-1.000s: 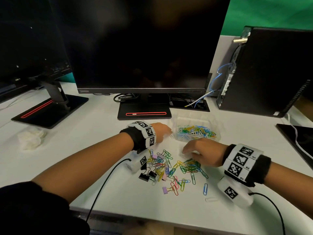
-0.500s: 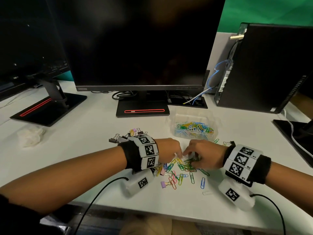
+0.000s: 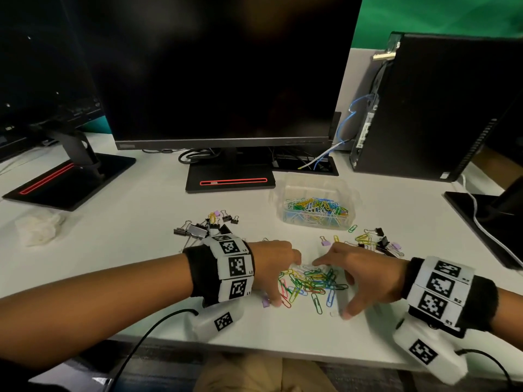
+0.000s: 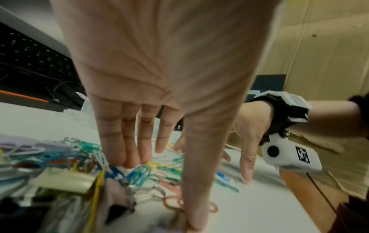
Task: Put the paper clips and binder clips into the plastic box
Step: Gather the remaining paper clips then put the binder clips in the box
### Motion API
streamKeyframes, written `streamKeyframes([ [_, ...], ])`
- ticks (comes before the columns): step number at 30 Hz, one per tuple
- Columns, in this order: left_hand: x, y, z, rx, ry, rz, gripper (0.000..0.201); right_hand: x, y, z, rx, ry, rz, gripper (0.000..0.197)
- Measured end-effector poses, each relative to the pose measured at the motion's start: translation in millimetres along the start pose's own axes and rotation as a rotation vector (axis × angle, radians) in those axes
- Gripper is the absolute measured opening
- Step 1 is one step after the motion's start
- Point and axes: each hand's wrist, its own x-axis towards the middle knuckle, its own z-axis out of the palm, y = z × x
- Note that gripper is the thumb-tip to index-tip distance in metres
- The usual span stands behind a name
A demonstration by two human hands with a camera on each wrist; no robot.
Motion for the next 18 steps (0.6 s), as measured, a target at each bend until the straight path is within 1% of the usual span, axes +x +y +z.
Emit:
streamKeyframes([
  [2,3.3,1.4,1.3,0.022,0.003,-0.007,0.074,1.7,1.3,4.4,0.035,0.009,0.024,0.092],
  [5,11.0,1.6,-0.8,0.022,0.035,-0.007,0.068,9.1,-0.6,5.2,0.116,0.067,0.069,0.089],
  [9,22.4,2.5,-3.2,-0.064,0.066,-0.016,0.059,24.6,-1.5,5.5,0.178,0.114,0.073,0.078],
  [14,21.9,0.2,3.0,-0.147,0.127,-0.078,0.054,36.3,-8.0,5.2,0.262,0.119,0.071,0.064],
  [15,20.7,-0.9,3.9,-0.154,0.129,-0.095,0.053,37.3,-9.8,4.9,0.282,0.117,0.067,0.058],
  [18,18.1,-5.3,4.9,-0.149,0.106,-0.113,0.05,40.1,-14.0,4.0,0.365,0.105,0.045,0.029],
])
